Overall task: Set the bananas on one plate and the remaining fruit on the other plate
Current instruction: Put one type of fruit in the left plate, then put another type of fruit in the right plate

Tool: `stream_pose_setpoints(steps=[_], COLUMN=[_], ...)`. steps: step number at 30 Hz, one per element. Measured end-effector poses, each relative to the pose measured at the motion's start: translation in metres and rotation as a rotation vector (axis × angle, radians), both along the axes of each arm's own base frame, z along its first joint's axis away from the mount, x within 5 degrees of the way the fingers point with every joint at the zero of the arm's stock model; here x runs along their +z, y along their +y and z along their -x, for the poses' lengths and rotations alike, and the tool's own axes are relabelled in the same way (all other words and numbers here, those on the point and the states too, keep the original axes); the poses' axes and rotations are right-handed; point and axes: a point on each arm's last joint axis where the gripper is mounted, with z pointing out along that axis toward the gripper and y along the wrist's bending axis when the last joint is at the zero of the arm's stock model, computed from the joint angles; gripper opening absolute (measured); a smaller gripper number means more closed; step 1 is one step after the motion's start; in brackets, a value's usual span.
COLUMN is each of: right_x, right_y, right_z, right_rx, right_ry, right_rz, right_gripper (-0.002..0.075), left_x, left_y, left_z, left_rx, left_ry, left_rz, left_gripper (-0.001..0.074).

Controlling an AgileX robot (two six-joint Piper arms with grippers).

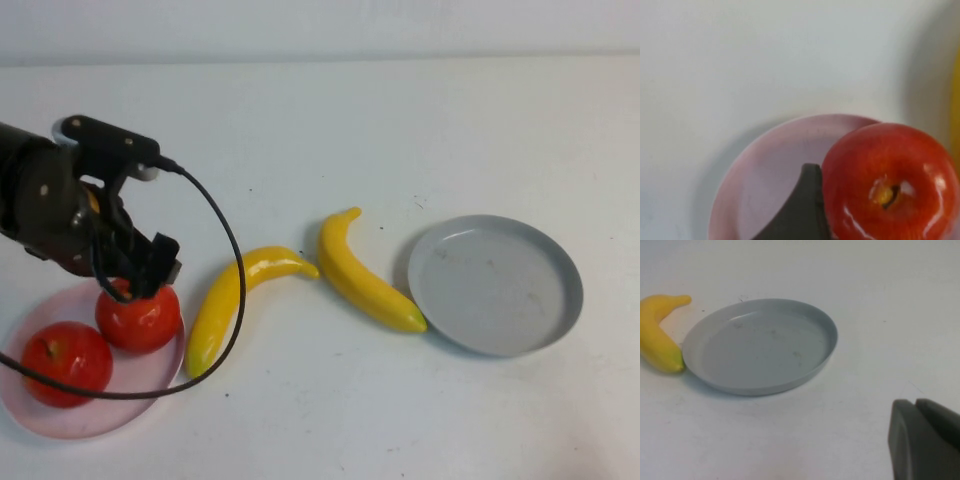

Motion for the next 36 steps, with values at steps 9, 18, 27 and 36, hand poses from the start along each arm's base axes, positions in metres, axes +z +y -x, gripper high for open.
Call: stream_pose_setpoints(steps=[9, 18, 27, 36], right_x=[0.000, 0.000, 0.000, 0.000], right_y=[0.000, 0.000, 0.000, 0.000], right_z=[0.000, 0.000, 0.000, 0.000], right_rx=[0.000, 0.000, 0.000, 0.000], right_ry=[0.000, 0.000, 0.000, 0.000], right_rz=[0.000, 0.000, 0.000, 0.000], right_gripper=[-0.0017, -0.0017, -0.0017, -0.0017], left_x=[0.092, 0.110, 0.082, 0.066], left_y=[0.019, 0.047, 0.066, 0.073], left_z=[0.055, 0.134, 0.205, 0.223], left_rx=[0.031, 0.037, 0.055, 0.062], left_ry=[-0.229, -0.404, -0.561, -0.529], left_rz=[0.119, 0.198, 0.382, 0.366], left_gripper=[0.0196, 0.0011, 0.0005, 0.0004])
